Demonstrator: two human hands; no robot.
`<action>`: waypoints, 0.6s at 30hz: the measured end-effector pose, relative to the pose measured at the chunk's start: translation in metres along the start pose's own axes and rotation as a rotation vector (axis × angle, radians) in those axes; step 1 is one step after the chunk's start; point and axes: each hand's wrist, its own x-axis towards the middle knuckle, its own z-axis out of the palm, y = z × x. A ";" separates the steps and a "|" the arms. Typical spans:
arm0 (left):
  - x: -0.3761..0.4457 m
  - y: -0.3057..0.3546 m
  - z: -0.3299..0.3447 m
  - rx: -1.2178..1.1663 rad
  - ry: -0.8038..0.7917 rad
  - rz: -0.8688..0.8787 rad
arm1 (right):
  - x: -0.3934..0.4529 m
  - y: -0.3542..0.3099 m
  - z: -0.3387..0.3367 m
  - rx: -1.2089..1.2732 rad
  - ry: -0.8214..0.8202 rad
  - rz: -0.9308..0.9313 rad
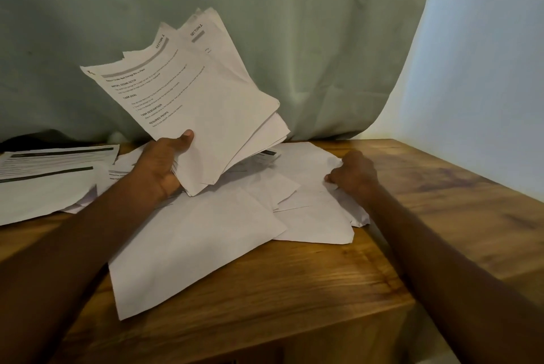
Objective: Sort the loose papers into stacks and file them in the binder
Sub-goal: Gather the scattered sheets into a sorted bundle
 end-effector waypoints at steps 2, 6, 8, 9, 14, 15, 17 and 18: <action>0.002 -0.001 -0.001 -0.002 -0.004 0.006 | 0.002 0.003 0.000 0.107 0.230 -0.032; 0.003 0.001 0.000 0.011 0.052 0.053 | 0.003 -0.003 -0.008 0.199 0.650 -0.572; 0.003 0.006 -0.002 0.034 0.083 0.076 | -0.010 -0.018 -0.008 0.213 0.640 -0.903; 0.002 0.011 -0.003 0.029 0.084 0.081 | -0.022 -0.026 -0.006 0.189 0.577 -1.048; -0.001 0.048 -0.014 -0.084 0.042 0.161 | -0.082 -0.057 0.013 -0.039 0.139 -1.456; -0.001 0.056 -0.018 -0.075 0.047 0.194 | -0.090 -0.061 0.015 -0.058 0.076 -1.502; 0.000 0.068 -0.027 -0.047 0.070 0.242 | -0.102 -0.066 0.019 -0.089 -0.060 -1.568; 0.000 0.072 -0.031 -0.041 0.074 0.246 | -0.106 -0.067 0.020 -0.104 -0.146 -1.577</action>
